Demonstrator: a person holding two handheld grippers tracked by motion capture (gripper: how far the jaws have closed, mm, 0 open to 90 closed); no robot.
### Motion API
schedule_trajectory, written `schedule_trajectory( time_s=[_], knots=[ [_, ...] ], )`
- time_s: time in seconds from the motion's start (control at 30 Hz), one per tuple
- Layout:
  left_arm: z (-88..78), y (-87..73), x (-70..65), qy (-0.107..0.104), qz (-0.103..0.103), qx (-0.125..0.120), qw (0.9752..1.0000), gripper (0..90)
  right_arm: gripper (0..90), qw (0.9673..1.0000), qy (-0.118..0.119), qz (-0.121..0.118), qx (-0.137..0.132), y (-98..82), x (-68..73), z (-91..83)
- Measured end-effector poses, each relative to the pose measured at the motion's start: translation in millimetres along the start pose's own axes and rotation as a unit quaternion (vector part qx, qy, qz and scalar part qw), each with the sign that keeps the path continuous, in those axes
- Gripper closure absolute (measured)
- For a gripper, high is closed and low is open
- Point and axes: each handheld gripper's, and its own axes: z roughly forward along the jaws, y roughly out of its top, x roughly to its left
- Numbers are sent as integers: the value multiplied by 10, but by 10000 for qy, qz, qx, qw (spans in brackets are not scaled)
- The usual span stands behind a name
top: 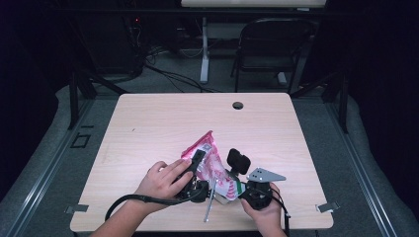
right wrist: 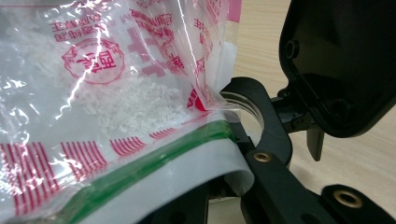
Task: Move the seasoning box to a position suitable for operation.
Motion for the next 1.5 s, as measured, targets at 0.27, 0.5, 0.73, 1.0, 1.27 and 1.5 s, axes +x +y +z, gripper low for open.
schedule_trajectory(
  time_s=[0.27,0.5,0.73,1.0,1.27,1.5],
  knots=[
    [-8,0,6,-20,28,37,10000,742,899,10000,-3,12,-19,-1,4,-6],
    [1,-10,-9,-85,-32,52,9999,743,899,10000,-9,5,-11,-3,6,-7],
    [13,-37,-25,-136,-107,71,9998,744,899,10000,-19,14,-19,-4,12,-8],
    [45,-87,-65,-189,-289,86,9994,746,900,10000,-48,-2,-24,-4,15,-11],
    [77,-145,-98,-315,-506,136,9981,750,900,10000,-38,-15,-37,-3,16,-14],
    [88,-182,-110,-344,-627,135,9973,752,900,10000,-51,-29,-23,5,24,-24]
  ],
)
